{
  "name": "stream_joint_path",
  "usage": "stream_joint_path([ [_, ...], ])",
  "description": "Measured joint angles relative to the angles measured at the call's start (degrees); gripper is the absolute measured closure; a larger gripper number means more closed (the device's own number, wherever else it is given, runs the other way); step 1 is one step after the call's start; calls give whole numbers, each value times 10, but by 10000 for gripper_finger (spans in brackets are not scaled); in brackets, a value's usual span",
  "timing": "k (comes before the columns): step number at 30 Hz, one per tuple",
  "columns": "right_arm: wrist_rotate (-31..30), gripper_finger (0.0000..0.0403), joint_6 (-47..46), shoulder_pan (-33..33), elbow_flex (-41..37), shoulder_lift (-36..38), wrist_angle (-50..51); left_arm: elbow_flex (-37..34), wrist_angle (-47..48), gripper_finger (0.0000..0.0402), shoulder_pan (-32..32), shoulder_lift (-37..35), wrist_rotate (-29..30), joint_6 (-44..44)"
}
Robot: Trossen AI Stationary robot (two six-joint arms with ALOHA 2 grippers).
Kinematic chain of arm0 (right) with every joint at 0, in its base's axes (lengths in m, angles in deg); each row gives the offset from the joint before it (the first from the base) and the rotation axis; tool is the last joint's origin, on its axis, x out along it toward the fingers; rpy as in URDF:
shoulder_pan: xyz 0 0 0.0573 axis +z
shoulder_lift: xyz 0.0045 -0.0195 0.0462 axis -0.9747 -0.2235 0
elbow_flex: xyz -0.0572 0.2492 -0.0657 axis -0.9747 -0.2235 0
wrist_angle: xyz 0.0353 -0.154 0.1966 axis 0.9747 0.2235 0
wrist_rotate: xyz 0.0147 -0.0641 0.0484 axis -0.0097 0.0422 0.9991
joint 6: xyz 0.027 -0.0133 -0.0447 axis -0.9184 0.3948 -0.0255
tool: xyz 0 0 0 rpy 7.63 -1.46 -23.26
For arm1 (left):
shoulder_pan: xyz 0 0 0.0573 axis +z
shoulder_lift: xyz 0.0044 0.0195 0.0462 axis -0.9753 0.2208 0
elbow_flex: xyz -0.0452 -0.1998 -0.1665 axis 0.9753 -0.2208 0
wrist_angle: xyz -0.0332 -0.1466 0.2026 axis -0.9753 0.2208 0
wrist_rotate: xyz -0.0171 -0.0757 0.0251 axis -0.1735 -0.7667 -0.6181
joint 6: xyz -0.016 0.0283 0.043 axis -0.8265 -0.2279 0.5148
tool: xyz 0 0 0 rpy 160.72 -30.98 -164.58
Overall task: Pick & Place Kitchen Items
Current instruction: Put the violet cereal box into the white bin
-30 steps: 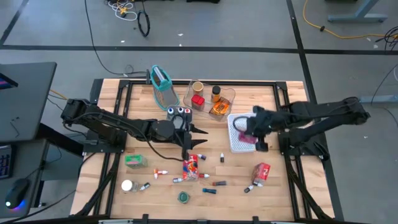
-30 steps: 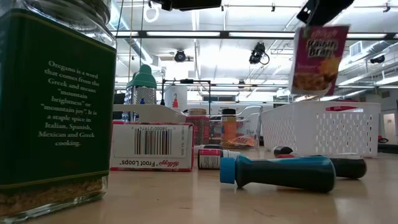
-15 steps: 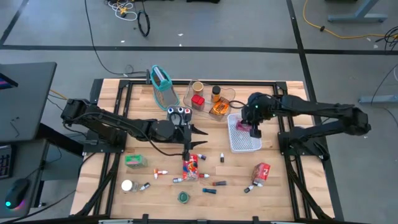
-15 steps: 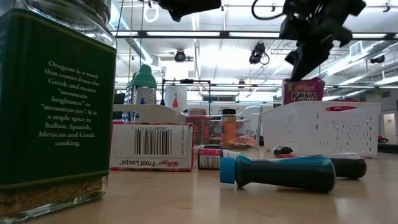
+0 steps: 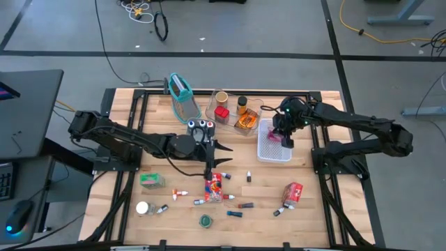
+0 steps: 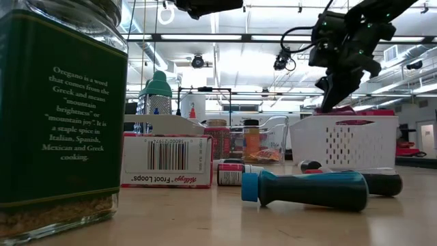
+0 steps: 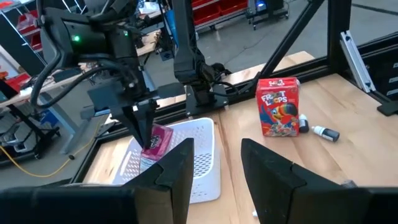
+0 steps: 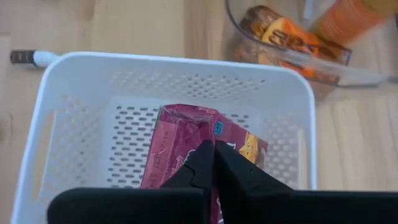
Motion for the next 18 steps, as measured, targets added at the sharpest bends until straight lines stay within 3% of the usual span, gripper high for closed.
stream_joint_path([
  [7, -28, 363, -12, -13, 0, -1, -14, 0, 0, 260, 0, 0, 0, 7],
  [18, -89, 289, 2, -45, 0, -1, -42, 0, 0, 260, 0, 0, 0, 25],
])
